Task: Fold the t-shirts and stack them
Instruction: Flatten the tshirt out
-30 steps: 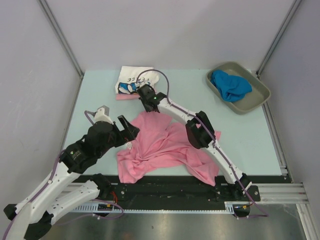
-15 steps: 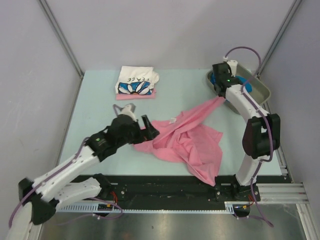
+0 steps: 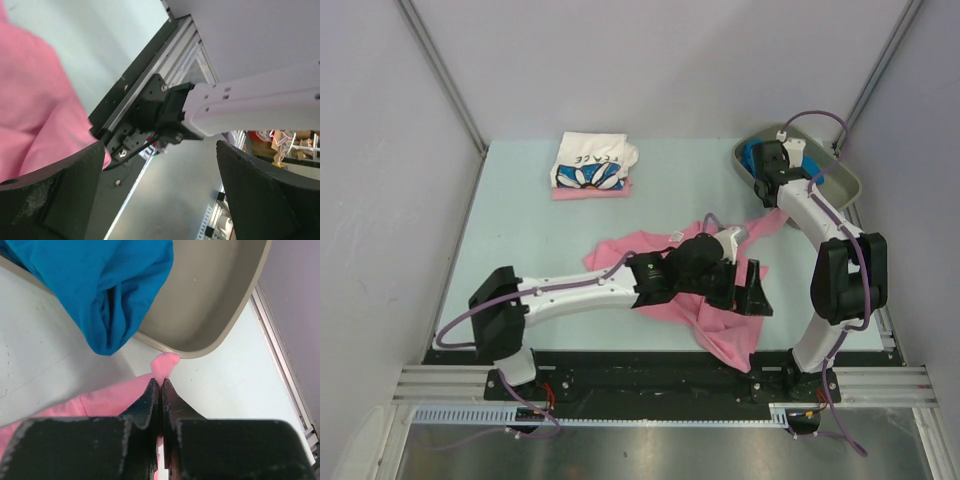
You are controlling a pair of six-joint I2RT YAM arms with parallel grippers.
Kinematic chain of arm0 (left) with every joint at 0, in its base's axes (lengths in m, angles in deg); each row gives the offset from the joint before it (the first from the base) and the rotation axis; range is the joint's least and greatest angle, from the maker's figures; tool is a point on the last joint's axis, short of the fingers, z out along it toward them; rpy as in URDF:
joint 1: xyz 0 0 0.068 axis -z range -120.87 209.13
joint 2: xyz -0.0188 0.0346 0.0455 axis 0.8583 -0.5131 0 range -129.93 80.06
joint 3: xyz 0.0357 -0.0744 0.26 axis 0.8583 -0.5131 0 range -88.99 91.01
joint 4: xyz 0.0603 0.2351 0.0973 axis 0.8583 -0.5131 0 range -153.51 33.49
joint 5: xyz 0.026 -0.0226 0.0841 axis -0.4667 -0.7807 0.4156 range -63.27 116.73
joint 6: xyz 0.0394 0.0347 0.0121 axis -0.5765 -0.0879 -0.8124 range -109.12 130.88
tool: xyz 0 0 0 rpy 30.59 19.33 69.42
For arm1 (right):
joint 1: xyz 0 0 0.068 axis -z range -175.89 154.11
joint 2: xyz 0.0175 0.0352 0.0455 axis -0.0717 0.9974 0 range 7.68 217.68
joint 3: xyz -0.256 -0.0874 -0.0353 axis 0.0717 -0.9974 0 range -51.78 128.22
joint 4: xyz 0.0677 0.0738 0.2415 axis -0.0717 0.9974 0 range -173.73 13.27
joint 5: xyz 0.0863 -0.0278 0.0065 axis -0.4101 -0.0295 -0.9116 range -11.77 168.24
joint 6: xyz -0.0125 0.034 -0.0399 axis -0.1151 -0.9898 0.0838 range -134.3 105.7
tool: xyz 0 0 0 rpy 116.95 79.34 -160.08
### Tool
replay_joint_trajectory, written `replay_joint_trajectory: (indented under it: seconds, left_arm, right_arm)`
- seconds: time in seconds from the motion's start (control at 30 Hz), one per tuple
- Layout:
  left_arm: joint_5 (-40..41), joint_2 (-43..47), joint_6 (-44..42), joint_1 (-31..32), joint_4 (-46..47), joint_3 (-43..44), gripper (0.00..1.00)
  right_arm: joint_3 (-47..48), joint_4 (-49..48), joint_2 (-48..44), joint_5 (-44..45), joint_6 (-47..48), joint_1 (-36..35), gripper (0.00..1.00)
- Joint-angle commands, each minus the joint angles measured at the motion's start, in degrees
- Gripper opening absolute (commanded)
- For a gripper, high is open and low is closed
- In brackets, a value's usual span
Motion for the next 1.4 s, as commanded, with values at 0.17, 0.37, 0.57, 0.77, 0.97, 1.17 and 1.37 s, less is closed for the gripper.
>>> replay_joint_trajectory:
  seconds: [0.17, 0.37, 0.57, 0.77, 0.97, 1.17, 1.37]
  left_arm:
    - [2.8, -18.99, -0.59, 0.11, -7.93, 23.73, 0.98]
    - [4.74, -41.58, -4.91, -1.73, -28.94, 54.7, 0.95]
    - [8.42, -47.22, -4.99, -3.49, -30.1, 54.64, 0.9]
    - [15.8, -48.36, -6.49, -5.07, -31.15, 51.12, 0.88]
    - [19.68, -50.21, -8.34, -6.31, -30.45, 51.91, 0.88]
    - [17.31, -50.74, -8.34, -6.48, -29.66, 50.51, 0.87]
    - [17.66, -52.49, -10.09, -4.73, -32.2, 50.24, 0.73]
  right_arm:
    - [-1.48, 0.57, -2.51, 1.49, -2.41, 1.27, 0.0]
    - [-2.72, 0.04, -3.83, -0.88, -3.46, 1.62, 0.0]
    - [-4.03, -0.84, -4.18, -1.24, -2.94, 1.71, 0.0]
    - [-4.3, -1.81, -4.36, -3.08, -3.55, 1.71, 0.0]
    - [-4.47, -2.6, -4.18, -3.78, -3.46, 1.53, 0.0]
    - [-4.56, -2.69, -3.83, -3.87, -3.37, 1.62, 0.0]
    - [-4.56, -2.86, -4.01, -4.49, -3.37, 1.62, 0.0]
